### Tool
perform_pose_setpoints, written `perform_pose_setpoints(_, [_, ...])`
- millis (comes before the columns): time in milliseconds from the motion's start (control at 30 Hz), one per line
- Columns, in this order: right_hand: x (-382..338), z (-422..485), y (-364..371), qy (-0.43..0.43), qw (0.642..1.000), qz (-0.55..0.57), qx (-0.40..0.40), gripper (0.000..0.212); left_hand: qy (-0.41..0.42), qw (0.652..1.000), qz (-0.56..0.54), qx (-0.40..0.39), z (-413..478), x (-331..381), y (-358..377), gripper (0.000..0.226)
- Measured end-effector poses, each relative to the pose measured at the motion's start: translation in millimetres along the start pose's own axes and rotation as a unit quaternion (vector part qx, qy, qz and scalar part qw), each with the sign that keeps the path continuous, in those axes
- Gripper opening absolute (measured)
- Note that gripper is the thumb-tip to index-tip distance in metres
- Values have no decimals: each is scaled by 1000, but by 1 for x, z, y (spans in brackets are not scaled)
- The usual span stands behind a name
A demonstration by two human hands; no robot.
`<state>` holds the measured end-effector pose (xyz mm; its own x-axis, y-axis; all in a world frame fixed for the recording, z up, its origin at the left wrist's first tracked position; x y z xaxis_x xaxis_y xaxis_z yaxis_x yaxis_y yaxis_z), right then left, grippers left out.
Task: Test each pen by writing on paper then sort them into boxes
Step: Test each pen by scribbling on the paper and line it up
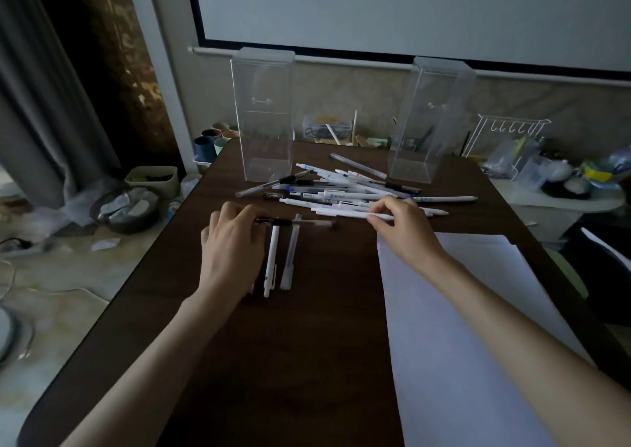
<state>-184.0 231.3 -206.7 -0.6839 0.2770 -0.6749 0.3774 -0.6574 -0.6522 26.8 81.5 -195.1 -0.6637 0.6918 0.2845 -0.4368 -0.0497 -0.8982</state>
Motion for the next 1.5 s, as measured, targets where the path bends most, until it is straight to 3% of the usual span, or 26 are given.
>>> perform_pose_setpoints(233, [-14, -26, -27, 1, 998, 41, 47, 9, -45, 995, 83, -14, -15, -4, 2, 20])
perform_pose_setpoints(433, [-4, -37, -38, 44, 988, 142, 49, 7, -9, 976, 216, -16, -22, 18, -6, 36])
perform_pose_setpoints(500, [0, -40, -42, 68, 975, 208, 42, 4, 26, 978, 205, -2, -18, 35, -9, 41])
perform_pose_setpoints(633, [2, -49, -52, 101, 935, 340, 33, 5, 195, 977, 90, -19, -18, 102, 18, 47])
perform_pose_setpoints(700, [7, -52, -58, 115, 920, 373, 27, 6, 222, 973, 44, -39, -18, 125, 30, 40])
perform_pose_setpoints(733, [9, -54, -61, 112, 928, 355, 25, 7, 227, 973, 19, -43, -17, 133, 33, 33])
perform_pose_setpoints(767, [11, -55, -70, 79, 957, 276, 36, 7, 234, 971, 6, -49, -18, 139, 37, 28])
perform_pose_setpoints(800, [9, -55, -80, 16, 990, 130, 59, 5, 250, 967, 12, -55, -19, 146, 41, 25])
perform_pose_setpoints(833, [3, -57, -84, -59, 995, -33, 77, 5, 273, 959, 30, -63, -23, 154, 47, 24])
perform_pose_setpoints(867, [-1, -60, -78, -122, 978, -150, 73, 13, 295, 952, 45, -71, -27, 161, 51, 25])
perform_pose_setpoints(900, [0, -62, -67, -148, 968, -196, 45, 21, 310, 946, 53, -75, -32, 166, 55, 25])
perform_pose_setpoints(1000, [-1, -66, -37, -139, 979, -149, -33, 39, 318, 946, 19, -54, -38, 172, 60, 30])
perform_pose_setpoints(1067, [4, -67, -29, -114, 987, -109, -39, 42, 284, 957, 14, -62, -33, 165, 64, 31])
perform_pose_setpoints(1167, [16, -67, -39, -76, 987, -143, 6, 51, 221, 970, 22, -99, -26, 148, 75, 57])
perform_pose_setpoints(1233, [26, -68, -54, -37, 975, -211, 59, 65, 228, 967, 20, -109, -27, 149, 77, 68])
perform_pose_setpoints(1400, [30, -69, -72, 4, 961, -241, 137, 71, 292, 953, 31, -80, -37, 162, 75, 64])
perform_pose_setpoints(1500, [21, -72, -75, -28, 961, -215, 172, 53, 295, 951, 18, -95, -38, 162, 78, 59])
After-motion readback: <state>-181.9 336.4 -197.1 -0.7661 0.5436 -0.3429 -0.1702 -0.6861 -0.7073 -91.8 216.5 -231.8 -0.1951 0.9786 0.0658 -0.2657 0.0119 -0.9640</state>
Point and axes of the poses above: each hand's wrist, its own z-axis towards the middle knuckle, its own y-axis out of the palm, x = y × z, the point moved 9 cm from there along z, towards the middle knuckle, and after that the axes turned 14 degrees about z, right-handed, at the moved point
